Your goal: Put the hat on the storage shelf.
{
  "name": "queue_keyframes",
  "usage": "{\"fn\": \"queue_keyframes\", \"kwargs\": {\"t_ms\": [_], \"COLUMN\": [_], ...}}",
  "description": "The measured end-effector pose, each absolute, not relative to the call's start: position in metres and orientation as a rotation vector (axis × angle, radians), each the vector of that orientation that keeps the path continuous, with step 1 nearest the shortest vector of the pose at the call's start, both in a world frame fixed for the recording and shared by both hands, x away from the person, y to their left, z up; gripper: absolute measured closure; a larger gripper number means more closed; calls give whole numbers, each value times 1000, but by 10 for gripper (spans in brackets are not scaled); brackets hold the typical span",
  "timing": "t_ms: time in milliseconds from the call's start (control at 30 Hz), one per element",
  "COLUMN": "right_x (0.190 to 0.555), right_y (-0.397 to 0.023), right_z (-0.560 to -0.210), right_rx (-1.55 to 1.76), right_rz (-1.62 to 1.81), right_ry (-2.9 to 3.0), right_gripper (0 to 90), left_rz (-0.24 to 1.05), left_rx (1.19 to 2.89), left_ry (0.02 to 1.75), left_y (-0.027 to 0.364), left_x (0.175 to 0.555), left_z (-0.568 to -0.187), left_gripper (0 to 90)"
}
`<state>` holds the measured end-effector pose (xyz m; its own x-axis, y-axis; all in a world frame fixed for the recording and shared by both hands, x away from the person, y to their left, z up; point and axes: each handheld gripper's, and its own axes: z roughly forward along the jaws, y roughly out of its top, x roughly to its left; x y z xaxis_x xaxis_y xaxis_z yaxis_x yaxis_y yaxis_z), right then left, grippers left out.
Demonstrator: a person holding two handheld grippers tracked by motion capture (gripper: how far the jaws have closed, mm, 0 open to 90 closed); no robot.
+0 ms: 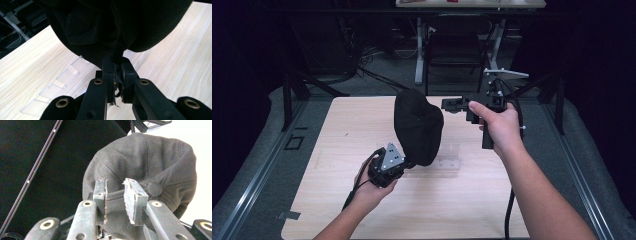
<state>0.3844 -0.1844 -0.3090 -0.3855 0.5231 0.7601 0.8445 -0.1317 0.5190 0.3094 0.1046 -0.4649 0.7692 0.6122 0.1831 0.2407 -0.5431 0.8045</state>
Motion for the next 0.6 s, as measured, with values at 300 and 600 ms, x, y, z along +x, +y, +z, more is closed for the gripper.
{"fn": "queue_keyframes", "kwargs": {"t_ms": [300, 600], "right_x": [384, 382], "right_y": [-186, -190], "right_z": [-312, -313], "right_rx": [-1545, -1552], "right_rz": [-1516, -1511], "right_ry": [-1853, -1862], "right_gripper": [709, 704], "left_rz": [561, 530], "left_rx": [2124, 2108], "left_ry": [658, 715], "left_y": [111, 120], "left_x": [311, 313], "left_z": [-469, -482], "left_gripper": [851, 849]}}
